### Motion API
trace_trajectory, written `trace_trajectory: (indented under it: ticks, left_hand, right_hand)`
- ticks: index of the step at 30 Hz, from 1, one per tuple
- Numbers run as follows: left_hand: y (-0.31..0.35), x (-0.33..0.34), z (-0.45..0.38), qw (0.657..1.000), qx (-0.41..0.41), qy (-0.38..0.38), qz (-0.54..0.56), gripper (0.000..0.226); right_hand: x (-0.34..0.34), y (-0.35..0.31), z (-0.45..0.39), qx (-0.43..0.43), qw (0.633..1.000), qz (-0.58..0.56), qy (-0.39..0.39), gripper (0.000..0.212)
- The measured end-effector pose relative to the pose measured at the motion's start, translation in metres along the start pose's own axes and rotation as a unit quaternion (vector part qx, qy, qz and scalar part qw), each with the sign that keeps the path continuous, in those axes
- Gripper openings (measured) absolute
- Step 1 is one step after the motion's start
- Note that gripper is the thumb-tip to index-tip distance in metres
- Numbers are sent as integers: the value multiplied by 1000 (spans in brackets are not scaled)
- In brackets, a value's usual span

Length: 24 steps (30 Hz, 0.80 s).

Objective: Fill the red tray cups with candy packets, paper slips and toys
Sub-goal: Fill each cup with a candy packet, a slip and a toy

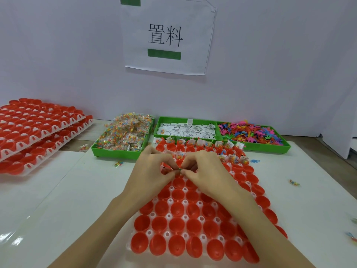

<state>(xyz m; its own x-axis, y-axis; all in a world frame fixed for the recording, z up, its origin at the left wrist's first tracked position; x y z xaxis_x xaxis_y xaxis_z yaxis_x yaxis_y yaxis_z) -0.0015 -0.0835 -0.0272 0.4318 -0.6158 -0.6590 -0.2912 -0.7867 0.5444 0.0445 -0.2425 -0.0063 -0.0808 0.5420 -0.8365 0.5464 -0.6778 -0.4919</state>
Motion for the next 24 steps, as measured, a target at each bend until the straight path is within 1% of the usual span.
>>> trace_trajectory:
  ticks: [3, 5, 8, 11, 12, 15, 17, 19, 22, 24]
  left_hand:
    - [2, -1, 0, 1000, 2, 1, -1, 20]
    - [4, -2, 0, 1000, 23, -12, -16, 17]
    - [8, -5, -2, 993, 95, -44, -57, 12]
    - [10, -9, -2, 981, 157, -60, -96, 10]
    - [11, -11, -2, 975, 179, -66, -117, 9]
    - [11, -13, -2, 955, 233, -89, -159, 10]
    - [10, -13, -2, 952, 243, -98, -158, 14]
    - [9, -15, -2, 956, 234, -102, -148, 15]
    - [6, -19, -4, 964, 213, -106, -119, 16]
    - [4, -20, -4, 966, 207, -109, -107, 18]
  right_hand:
    - [2, 1, 0, 20, 1000, -9, 4, 4]
    - [3, 1, -2, 29, 999, -15, -4, 4]
    - [0, -1, -7, 45, 999, -2, -27, 7]
    - [-3, -7, -16, 66, 995, 22, -73, 21]
    - [-4, -9, -20, 71, 993, 32, -90, 21]
    - [-5, -16, -31, 73, 985, 77, -136, 6]
    - [-6, -20, -39, 73, 979, 108, -159, 8]
    - [-9, -22, -44, 83, 973, 119, -182, 12]
    - [-21, -25, -45, 84, 960, 109, -245, 23]
    - [-31, -25, -44, 72, 953, 97, -279, 21]
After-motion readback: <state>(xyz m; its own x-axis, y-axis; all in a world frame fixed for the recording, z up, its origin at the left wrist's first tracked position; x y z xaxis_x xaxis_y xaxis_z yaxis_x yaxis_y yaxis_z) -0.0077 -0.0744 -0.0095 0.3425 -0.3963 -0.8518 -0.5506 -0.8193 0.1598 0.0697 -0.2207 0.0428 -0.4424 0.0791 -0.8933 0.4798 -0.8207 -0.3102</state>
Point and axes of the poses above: each hand's wrist, its own z-axis away from the middle knuckle, its own x-axis out of the palm, y = z × x, the point moved 3 cm from there along -z, towards the middle knuckle
